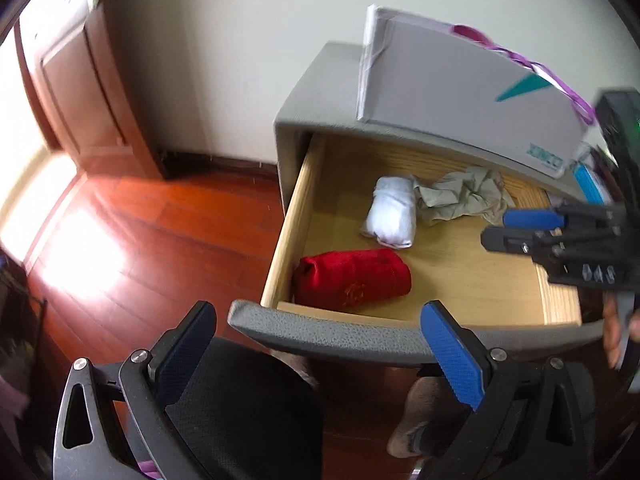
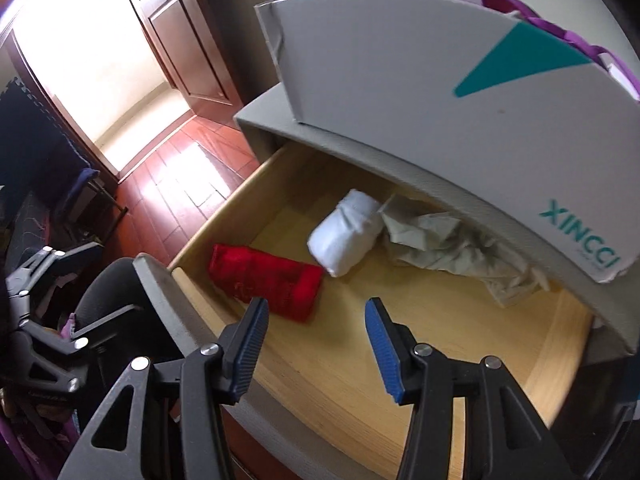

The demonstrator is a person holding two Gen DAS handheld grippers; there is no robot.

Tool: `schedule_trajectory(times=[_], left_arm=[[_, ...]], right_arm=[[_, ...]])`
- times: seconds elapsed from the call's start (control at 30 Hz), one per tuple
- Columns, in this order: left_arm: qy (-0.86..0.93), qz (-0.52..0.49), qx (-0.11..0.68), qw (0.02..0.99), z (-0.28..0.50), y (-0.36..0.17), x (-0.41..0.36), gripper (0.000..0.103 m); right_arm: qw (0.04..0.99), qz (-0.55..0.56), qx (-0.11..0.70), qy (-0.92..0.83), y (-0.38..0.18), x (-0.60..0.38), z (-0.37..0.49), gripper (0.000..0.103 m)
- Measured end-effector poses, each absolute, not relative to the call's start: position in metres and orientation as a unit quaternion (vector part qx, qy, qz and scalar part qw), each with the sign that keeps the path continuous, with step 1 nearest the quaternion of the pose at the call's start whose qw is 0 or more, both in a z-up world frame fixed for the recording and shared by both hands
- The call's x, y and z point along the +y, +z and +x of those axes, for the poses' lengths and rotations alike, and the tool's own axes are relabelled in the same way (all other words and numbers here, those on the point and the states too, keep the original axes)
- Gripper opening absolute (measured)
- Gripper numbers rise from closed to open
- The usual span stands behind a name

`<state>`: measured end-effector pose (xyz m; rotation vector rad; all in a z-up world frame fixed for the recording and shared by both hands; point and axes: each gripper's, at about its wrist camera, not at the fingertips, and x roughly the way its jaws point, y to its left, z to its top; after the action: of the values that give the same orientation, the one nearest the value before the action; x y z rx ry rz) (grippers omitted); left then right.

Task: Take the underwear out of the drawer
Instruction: 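Reach the right gripper into the drawer and grasp the red sock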

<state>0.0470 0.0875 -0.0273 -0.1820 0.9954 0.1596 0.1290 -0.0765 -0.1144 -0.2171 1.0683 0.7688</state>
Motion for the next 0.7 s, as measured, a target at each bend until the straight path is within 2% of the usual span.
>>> schedule_trajectory(times=[0.3,0.7], left_arm=[[0.097,-0.185,0.548,0.81,0.06,-0.071,0.112,0.1],[0.095,-0.236,0.538,0.804,0.054,-0.08,0.121,0.103]], right_arm=[[0.761,-0.121,0.504,0.39,-0.122,-0.05,0.126,0.051],[0.607,-0.355,0.5,0.505,-0.175,0.047,0.127,0.051]])
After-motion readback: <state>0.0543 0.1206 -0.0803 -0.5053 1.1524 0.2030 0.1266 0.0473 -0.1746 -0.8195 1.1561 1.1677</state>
